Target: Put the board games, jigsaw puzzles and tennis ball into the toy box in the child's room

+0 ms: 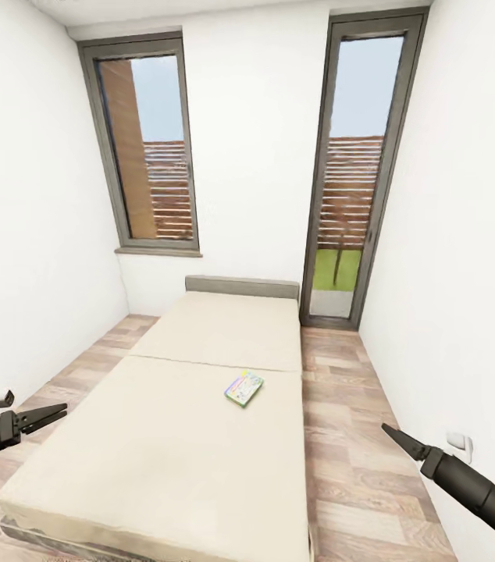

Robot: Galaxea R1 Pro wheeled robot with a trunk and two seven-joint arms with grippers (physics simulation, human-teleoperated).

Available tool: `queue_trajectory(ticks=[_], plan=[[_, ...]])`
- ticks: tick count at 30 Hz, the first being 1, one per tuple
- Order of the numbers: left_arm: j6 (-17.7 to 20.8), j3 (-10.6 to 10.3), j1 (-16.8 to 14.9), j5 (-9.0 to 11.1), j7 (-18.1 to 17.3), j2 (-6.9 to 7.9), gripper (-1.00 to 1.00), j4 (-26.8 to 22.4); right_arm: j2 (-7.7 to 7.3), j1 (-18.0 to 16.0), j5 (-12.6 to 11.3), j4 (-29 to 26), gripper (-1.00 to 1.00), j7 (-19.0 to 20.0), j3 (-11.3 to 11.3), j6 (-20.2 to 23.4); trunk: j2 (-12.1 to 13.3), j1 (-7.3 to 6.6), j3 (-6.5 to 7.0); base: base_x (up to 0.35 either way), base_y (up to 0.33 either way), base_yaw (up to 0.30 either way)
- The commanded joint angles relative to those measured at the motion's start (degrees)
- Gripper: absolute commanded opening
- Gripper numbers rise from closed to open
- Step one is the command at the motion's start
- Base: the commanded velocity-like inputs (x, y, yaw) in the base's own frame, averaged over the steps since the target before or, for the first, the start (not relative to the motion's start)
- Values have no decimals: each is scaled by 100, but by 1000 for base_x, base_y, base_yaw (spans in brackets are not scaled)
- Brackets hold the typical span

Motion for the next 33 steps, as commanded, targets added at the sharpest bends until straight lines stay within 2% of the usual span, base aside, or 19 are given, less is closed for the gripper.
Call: queue_trajectory(ticks=[1,12,25,33], plan=[[61,1,-5,-12,-27,-1,100,0,-3,-1,-25,3,100,8,-5,35,-5,2,-8,21,-281,261],[61,1,-5,-12,-27,-1,100,0,-4,-1,-25,3,100,8,-5,35,-5,2,-57,8,-213,261],[59,-3,-5,-12,-27,-1,100,0,-2,-1,-25,3,100,8,-5,35,-5,2,-115,-1,-24,261],[56,0,-5,-12,-27,-1,100,0,-7,-1,-25,3,100,6,-5,35,-5,2,-152,-94,-2,261]])
